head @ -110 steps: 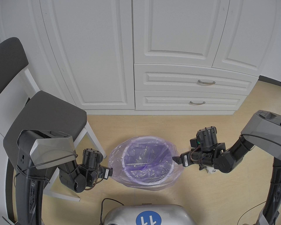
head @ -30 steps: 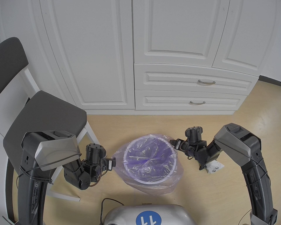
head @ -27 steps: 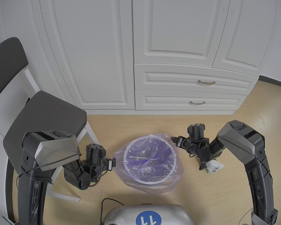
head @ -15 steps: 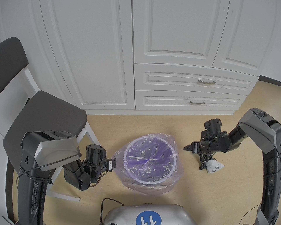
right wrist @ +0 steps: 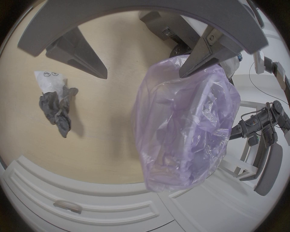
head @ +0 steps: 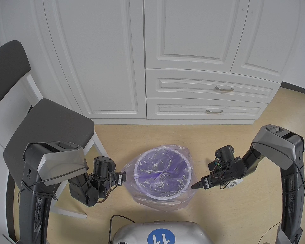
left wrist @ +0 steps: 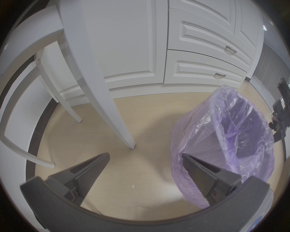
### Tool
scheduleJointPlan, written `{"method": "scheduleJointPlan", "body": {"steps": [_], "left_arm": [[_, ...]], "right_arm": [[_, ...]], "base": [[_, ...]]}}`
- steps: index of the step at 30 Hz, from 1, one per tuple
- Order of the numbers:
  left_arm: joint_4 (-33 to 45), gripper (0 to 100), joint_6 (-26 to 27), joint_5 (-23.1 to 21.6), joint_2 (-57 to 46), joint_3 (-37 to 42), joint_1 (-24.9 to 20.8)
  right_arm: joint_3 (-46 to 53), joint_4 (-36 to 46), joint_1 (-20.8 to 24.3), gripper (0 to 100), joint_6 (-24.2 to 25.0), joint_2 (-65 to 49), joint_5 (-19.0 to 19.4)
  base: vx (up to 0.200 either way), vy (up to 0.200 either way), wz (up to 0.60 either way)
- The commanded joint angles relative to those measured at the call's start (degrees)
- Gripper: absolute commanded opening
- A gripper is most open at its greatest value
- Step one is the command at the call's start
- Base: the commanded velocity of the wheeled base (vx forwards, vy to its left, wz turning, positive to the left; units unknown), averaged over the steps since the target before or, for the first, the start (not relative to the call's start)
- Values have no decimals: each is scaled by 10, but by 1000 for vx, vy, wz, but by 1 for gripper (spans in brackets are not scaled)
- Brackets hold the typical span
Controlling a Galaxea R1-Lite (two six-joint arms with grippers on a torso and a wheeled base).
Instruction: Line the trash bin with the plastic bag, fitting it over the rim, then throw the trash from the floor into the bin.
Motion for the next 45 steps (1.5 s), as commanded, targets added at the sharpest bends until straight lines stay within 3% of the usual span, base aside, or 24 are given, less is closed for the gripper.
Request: {"method": "scheduleJointPlan", "body": {"steps": [1,8,10,13,15,18,28,30,35,41,45], "left_arm": [[-1,100,-1,1,1,-1,0],[-11,100,0,1,0,-1,-1],[-12,100,0,1,-4,-1,0],[-13,100,-1,1,-10,-2,0],[-15,100,-1,1,-11,-2,1],[-24,100,-1,1,-11,-3,1],[-34,100,-10,1,-1,-17,0],[-38,100,-18,1,6,-24,-3],[-38,100,-25,2,7,-28,-4],[-38,100,-25,8,8,-29,-4],[-38,100,-25,14,6,-30,-4]], "right_arm": [[-40,19,7,100,22,32,1],[-78,32,-3,100,69,36,-15],[-97,33,-9,100,84,39,-54],[-130,33,-22,100,92,46,-81],[-139,33,-24,100,102,48,-83],[-168,39,-18,100,154,63,-79],[-280,77,16,100,202,128,-82],[-363,77,22,100,236,189,-105],[-479,83,19,100,262,246,-189],[-510,73,16,100,321,273,-195],[-510,4,17,100,351,275,-196]], "base": [[0,0,0],[0,0,0],[0,0,0],[0,0,0],[0,0,0],[0,0,0],[0,0,0],[0,0,0],[0,0,0],[0,0,0],[0,0,0]]}}
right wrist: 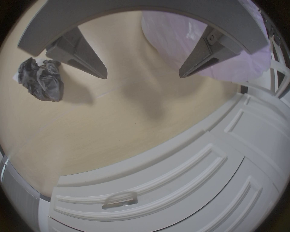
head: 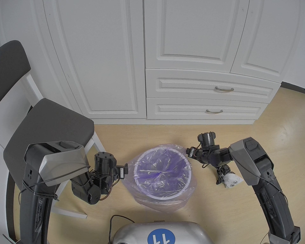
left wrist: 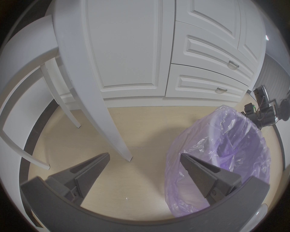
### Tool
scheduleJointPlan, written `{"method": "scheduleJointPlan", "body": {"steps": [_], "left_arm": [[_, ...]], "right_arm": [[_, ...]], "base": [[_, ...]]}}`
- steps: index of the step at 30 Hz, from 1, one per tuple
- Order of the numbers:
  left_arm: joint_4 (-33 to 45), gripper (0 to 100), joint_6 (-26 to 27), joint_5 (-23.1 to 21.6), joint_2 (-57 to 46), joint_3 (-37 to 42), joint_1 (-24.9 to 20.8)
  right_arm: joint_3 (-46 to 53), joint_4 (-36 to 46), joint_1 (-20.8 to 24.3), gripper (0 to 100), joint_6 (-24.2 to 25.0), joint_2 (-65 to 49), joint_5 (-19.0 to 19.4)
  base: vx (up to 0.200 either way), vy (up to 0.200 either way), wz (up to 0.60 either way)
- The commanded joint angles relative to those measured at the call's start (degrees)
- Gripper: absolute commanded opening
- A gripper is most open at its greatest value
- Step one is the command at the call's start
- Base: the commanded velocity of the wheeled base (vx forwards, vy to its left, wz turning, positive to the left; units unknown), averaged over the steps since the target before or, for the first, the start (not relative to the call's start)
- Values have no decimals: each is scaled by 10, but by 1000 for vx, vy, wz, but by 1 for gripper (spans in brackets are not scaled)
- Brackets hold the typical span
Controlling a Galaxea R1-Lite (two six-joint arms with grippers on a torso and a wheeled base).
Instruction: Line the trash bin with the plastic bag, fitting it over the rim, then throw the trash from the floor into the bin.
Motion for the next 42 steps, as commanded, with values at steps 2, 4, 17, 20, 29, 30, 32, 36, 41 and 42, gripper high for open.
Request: {"method": "scheduleJointPlan", "body": {"steps": [2,4,17,20,29,30,32,36,41,42], "left_arm": [[1,100,1,4,-1,3,-1],[4,100,2,4,-5,9,-1],[8,100,20,2,-29,45,-1],[8,100,20,2,-30,45,0],[0,100,37,6,-19,44,-1],[0,100,43,6,-19,45,-1],[0,100,46,7,-18,44,-1],[0,100,46,17,-17,43,-1],[0,100,46,18,-10,38,-1],[0,100,46,18,-10,38,-1]], "right_arm": [[-13,-53,1,100,23,30,-5],[-13,-33,-3,100,22,20,-6],[278,204,-107,100,-411,-192,143],[355,131,-110,100,-510,-200,161],[405,66,-99,100,-563,-207,293],[407,56,-100,100,-579,-206,316],[407,37,-100,100,-611,-200,345],[386,39,-90,100,-634,-188,377],[342,66,-84,100,-626,-174,397],[328,85,-84,100,-622,-171,396]], "base": [[0,0,0],[0,0,0],[0,0,0],[0,0,0],[0,0,0],[0,0,0],[0,0,0],[0,0,0],[0,0,0],[0,0,0]]}}
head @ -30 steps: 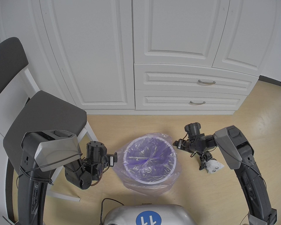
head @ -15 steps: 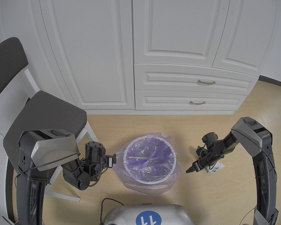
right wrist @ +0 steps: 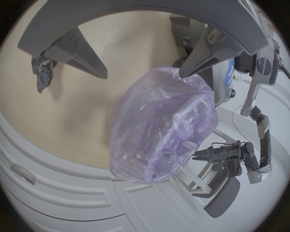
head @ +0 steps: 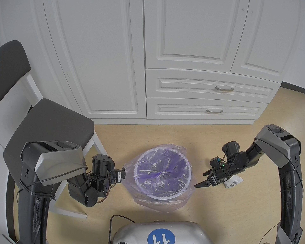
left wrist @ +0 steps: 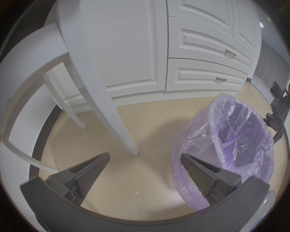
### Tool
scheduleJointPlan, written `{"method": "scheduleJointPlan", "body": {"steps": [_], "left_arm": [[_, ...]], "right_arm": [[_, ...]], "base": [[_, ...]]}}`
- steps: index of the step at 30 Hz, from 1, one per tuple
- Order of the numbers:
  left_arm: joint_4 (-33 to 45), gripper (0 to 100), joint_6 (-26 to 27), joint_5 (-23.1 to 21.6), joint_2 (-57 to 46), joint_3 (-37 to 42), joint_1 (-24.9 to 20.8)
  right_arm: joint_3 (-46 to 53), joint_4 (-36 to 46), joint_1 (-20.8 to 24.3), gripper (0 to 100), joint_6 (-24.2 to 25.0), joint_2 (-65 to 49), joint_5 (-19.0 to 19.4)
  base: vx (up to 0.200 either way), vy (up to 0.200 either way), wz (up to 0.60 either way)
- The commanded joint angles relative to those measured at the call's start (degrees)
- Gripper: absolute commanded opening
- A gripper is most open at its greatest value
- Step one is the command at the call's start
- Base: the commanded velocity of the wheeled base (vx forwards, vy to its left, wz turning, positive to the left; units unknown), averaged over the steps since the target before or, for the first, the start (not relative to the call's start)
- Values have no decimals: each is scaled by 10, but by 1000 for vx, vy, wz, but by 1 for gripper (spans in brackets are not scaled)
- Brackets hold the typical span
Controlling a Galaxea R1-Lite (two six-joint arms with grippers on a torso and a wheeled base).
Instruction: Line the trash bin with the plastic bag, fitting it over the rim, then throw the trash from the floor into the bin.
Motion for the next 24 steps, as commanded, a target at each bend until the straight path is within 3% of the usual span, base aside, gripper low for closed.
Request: {"method": "scheduleJointPlan", "body": {"steps": [1,5,10,12,13,24], "left_arm": [[0,100,0,1,8,-4,0],[-1,100,0,1,8,-4,-1],[-1,100,0,1,9,-6,-1],[-1,100,0,1,9,-6,-2],[-1,100,0,1,9,-6,-1],[-21,100,0,7,32,-14,-9]], "right_arm": [[-53,47,2,100,9,15,-1],[-158,149,2,100,11,46,-32],[-263,263,4,100,2,79,-38],[-388,355,3,100,1,125,-59],[-389,377,4,100,2,139,-70],[-389,369,3,100,-5,141,-85]], "base": [[0,0,0],[0,0,0],[0,0,0],[0,0,0],[0,0,0],[0,0,0]]}}
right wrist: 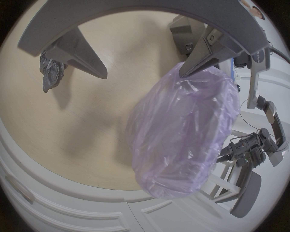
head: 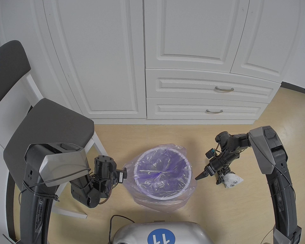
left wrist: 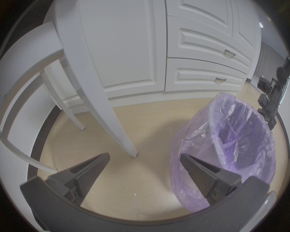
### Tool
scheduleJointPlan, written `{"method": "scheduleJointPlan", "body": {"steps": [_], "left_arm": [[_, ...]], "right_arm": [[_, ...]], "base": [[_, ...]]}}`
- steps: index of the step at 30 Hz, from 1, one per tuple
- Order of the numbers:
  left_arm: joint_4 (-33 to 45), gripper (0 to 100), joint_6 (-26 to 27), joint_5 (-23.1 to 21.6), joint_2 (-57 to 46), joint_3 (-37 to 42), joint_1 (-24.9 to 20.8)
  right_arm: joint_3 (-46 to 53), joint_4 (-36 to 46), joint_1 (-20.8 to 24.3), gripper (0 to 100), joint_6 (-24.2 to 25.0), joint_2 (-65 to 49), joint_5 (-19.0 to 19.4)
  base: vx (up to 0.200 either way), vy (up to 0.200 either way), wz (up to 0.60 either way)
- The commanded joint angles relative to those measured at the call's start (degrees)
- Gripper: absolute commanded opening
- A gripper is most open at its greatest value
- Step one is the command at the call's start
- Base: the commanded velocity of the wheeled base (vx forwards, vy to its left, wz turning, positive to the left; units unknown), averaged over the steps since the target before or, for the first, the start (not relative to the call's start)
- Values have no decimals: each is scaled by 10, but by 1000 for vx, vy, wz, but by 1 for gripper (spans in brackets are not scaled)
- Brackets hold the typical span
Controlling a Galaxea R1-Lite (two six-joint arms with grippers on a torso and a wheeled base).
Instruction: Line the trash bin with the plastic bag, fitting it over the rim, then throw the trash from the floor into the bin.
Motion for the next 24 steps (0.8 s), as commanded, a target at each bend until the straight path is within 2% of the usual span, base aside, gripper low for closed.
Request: {"method": "scheduleJointPlan", "body": {"steps": [1,3,12,16,24], "left_arm": [[-15,100,1,8,15,-3,-4],[-14,100,1,9,12,-2,-4],[18,100,32,-6,-36,84,-15],[14,100,33,-33,-40,93,-15],[11,100,78,-47,-138,171,-8]], "right_arm": [[-7,-1,0,100,-20,22,-3],[-7,-5,-3,100,-40,12,-1],[48,-10,0,100,-36,-49,-6],[68,-12,-7,100,-35,-65,-5],[115,-45,-28,100,-35,-135,0]], "base": [[0,0,0],[0,0,0],[0,0,0],[0,0,0],[0,0,0]]}}
